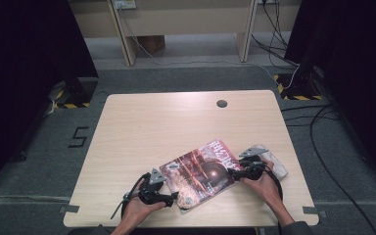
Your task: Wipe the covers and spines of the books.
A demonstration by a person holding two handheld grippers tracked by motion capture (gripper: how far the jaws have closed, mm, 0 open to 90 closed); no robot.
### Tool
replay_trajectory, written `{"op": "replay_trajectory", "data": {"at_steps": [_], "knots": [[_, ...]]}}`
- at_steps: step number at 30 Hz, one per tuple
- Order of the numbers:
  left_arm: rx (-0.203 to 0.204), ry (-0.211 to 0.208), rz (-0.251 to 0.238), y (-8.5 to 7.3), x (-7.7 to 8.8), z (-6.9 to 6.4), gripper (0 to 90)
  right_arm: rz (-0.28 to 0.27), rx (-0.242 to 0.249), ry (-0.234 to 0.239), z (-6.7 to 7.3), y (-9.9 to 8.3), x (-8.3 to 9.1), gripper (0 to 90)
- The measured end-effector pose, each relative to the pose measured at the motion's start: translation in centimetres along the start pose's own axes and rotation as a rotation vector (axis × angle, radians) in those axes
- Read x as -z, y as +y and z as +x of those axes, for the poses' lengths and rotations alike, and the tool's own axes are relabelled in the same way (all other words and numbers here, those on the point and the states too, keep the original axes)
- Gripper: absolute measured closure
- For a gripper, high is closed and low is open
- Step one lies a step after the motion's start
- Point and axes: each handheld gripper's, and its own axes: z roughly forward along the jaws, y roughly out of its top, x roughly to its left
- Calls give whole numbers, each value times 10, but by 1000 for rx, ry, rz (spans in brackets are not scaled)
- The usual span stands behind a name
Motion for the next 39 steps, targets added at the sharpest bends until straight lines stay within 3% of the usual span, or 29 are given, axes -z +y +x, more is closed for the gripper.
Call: {"op": "replay_trajectory", "data": {"at_steps": [5, 9, 16, 20, 23, 25, 28, 29, 30, 31, 32, 35, 39], "knots": [[-15, 8, 1, 1, -2, 1, 250, 11, 9, -4, 3, -3, 4, 388], [-20, 27, -2, 3, -3, 10, 242, 15, 16, 2, 10, -11, 10, 385], [-50, 102, -2, 10, -4, 25, 240, 24, 37, 2, 28, -26, 23, 358], [-41, 142, 0, 15, -6, 35, 244, 41, 29, 31, 36, -32, 28, 358], [-32, 145, -7, 16, -7, 36, 257, 52, 34, 39, 39, -32, 30, 377], [-26, 149, -16, 15, -6, 34, 284, 33, 29, 46, 36, -30, 30, 412], [-10, 97, -36, 13, -2, 25, 269, -19, 15, 55, 30, -22, 30, 415], [-10, 97, -36, 13, -2, 25, 264, -19, 15, 55, 30, -22, 30, 415], [-10, 77, -51, 12, 0, 17, 260, -51, 24, 66, 24, -14, 27, 420], [-10, 77, -51, 12, 0, 17, 255, -55, 30, 63, 21, -10, 24, 421], [-17, 51, -62, 10, 3, 7, 250, -54, 40, 57, 19, -5, 21, 423], [-36, 24, -62, 6, 5, -6, 244, -68, 59, 47, 12, 9, 11, 422], [-67, 12, -49, 1, 5, -18, 239, -56, 64, 37, 7, 24, -6, 420]]}}
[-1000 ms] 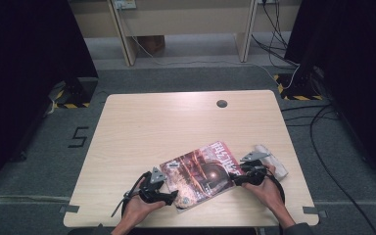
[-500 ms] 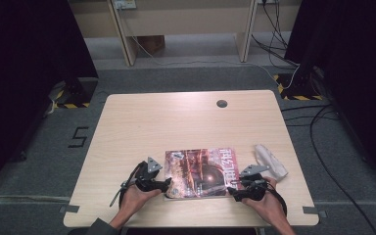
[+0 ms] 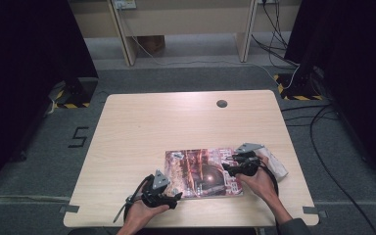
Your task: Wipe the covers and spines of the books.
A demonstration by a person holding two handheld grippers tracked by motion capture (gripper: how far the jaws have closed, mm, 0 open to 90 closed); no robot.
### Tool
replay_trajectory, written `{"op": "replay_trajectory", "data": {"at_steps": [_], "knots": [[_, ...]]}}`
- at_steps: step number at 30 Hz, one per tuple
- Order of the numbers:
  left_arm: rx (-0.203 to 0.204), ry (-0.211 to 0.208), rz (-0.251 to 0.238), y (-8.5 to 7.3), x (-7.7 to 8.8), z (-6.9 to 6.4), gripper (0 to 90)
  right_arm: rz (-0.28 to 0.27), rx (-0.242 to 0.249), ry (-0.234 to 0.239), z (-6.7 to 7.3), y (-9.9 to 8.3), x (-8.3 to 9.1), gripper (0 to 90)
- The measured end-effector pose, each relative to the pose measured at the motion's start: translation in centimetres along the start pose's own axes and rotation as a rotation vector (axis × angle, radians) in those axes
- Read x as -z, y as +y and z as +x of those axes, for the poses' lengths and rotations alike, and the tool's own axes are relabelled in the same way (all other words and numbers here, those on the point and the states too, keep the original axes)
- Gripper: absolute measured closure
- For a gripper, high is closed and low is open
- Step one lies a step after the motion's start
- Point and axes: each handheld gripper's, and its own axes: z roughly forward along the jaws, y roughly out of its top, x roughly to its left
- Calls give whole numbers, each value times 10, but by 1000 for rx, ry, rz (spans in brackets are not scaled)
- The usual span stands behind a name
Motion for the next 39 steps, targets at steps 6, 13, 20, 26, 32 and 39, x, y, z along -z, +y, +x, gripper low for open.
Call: {"op": "replay_trajectory", "data": {"at_steps": [6, 13, 20, 26, 32, 39], "knots": [[-28, -3, 22, -1, -5, -6, 236, -1, 11, 1, -4, 19, -22, 407], [-45, 8, 25, -2, -7, -7, 237, 23, 11, 27, -11, 41, -56, 390], [-61, 27, 29, -1, -10, -6, 239, 48, 19, 31, -9, 43, -63, 380], [-65, 42, 43, 0, -9, 1, 222, 58, 19, 24, -9, 29, -47, 378], [-39, 88, 46, 2, -9, 15, 226, 73, 44, 28, -9, 9, -24, 388], [-11, 130, 52, 10, -16, 32, 245, 77, 49, 36, -4, -14, -1, 394]]}}
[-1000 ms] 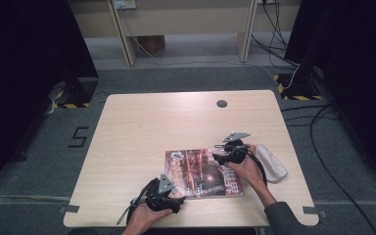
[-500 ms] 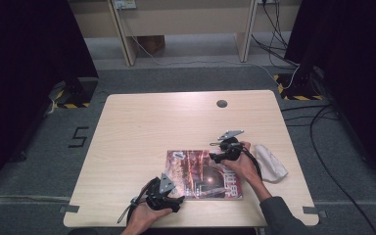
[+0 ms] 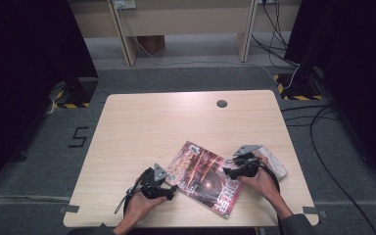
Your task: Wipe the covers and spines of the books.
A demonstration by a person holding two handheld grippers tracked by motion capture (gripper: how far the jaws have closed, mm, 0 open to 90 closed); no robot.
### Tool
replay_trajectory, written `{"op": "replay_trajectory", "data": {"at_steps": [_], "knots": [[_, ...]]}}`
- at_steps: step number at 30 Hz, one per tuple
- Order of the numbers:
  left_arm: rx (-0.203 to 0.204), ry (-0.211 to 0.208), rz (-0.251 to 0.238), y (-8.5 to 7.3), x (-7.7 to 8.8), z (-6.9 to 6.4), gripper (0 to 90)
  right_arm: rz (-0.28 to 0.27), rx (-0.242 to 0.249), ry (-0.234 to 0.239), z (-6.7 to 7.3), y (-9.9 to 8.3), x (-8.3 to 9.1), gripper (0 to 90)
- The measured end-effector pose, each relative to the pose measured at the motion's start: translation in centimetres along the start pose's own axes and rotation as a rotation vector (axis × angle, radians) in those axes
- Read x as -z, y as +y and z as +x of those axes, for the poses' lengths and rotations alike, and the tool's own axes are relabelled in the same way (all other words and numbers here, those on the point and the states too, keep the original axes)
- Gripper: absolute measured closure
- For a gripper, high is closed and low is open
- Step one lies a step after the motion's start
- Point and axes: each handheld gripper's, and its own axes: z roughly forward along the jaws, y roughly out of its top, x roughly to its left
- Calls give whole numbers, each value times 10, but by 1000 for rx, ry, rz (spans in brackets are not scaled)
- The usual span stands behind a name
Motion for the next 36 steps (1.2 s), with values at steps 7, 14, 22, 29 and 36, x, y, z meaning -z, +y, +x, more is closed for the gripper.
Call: {"op": "replay_trajectory", "data": {"at_steps": [7, 14, 22, 29, 36], "knots": [[23, 28, -1, 6, -7, 10, 251, 7, -8, 27, 11, -13, 10, 395], [46, -3, -12, 5, -6, 8, 252, -1, -27, 43, 10, -16, 13, 436], [1, -100, -30, -4, 7, -30, 248, -25, -69, 61, 0, -4, 5, 456], [-35, -126, -16, -4, 1, -46, 248, -29, -94, 90, -6, 6, -7, 470], [-20, -123, -21, -2, -2, -44, 235, -26, -110, 129, -6, 12, -16, 468]]}}
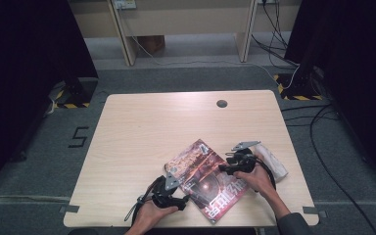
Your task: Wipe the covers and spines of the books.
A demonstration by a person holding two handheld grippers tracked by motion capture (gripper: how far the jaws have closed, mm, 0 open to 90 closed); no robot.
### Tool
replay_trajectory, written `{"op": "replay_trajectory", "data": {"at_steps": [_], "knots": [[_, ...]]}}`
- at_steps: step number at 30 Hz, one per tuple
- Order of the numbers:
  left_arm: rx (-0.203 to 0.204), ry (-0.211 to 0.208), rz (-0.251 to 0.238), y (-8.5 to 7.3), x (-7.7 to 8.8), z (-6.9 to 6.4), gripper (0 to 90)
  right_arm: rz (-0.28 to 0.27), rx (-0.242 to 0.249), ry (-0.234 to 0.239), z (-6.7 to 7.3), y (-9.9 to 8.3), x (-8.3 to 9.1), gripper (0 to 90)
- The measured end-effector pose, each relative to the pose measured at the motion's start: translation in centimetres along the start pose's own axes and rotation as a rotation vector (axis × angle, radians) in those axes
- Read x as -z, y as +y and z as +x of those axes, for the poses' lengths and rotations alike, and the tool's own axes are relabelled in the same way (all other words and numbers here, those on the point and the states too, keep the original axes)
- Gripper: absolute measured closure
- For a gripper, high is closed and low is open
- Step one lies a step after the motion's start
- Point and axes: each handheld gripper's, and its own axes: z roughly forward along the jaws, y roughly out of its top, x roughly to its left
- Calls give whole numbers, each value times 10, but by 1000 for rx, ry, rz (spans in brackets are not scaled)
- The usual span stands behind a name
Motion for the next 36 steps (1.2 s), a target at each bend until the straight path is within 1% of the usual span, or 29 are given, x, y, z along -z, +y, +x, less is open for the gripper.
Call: {"op": "replay_trajectory", "data": {"at_steps": [1, 3, 4, 5, 6, 8, 9, 10, 11, 13, 14, 16, 17, 19, 20, 21, 24, 25, 26, 27, 28, 29, 30, 31, 34, 35, 36], "knots": [[2, 2, -2, 0, 0, 0, 235, -2, 0, -2, 1, 0, -1, 468], [3, 7, -3, 0, -1, 0, 231, -7, -21, -4, 0, 1, -1, 464], [3, 7, -3, 0, -1, 0, 227, -7, -21, -4, 0, 1, -1, 464], [-8, 10, 6, 1, -1, 0, 223, -8, -41, 0, 1, 0, -1, 464], [-10, 10, 8, 1, -1, 0, 218, -13, -47, -1, 0, 0, -1, 465], [-9, 16, 5, 1, -1, 0, 208, -19, -84, 5, -1, 0, 0, 467], [-9, 16, 5, 1, -1, 0, 206, -19, -84, 5, -1, 0, 0, 467], [-19, 19, 6, 1, -1, -1, 205, -32, -127, 17, -2, -1, 0, 471], [-20, 21, 4, 1, -1, -1, 204, -34, -144, 26, -4, -1, 1, 471], [-19, 23, 0, 1, -1, -1, 202, -44, -162, 39, -4, -1, 2, 471], [-20, 23, 1, 1, -1, -1, 201, -46, -163, 43, -4, 0, 4, 472], [-23, 22, 2, 1, -1, -1, 200, -63, -163, 55, -5, 2, 9, 505], [-24, 24, 3, 1, -1, -1, 198, -71, -166, 67, -5, 3, 12, 526], [-24, 27, 4, 0, 0, -1, 196, -95, -193, 114, -6, 4, 16, 585], [-23, 27, 3, 0, 0, -2, 197, -101, -193, 124, -5, 5, 18, 603], [-25, 26, 2, 0, 0, -2, 197, -96, -181, 127, -5, 7, 20, 608], [-24, 27, 5, 0, 1, -2, 198, -69, -135, 110, -1, 11, 22, 621], [-26, 27, 6, -1, 1, -2, 198, -69, -135, 110, -1, 11, 22, 621], [-24, 26, 2, -1, 1, -2, 198, -49, -130, 141, -1, 13, 23, 661], [-26, 25, 5, -1, 1, -2, 200, -50, -133, 163, -1, 13, 22, 695], [-26, 25, 5, -1, 1, -2, 199, -53, -132, 182, 0, 12, 20, 709], [-27, 26, 5, -1, 1, -2, 199, -53, -132, 182, 0, 12, 20, 709], [-28, 27, 3, -1, 1, -2, 204, -22, -96, 156, 5, 13, 18, 717], [-27, 25, -3, -2, 1, -3, 210, -10, -75, 141, 6, 15, 20, 732], [-25, 25, -3, -2, 1, -3, 213, 5, -26, 129, 9, 19, 23, 748], [-25, 25, -3, -2, 1, -3, 216, 5, -26, 129, 9, 19, 23, 748], [-30, 23, -1, -2, 2, -3, 220, 19, 12, 107, 11, 20, 22, 759]]}}
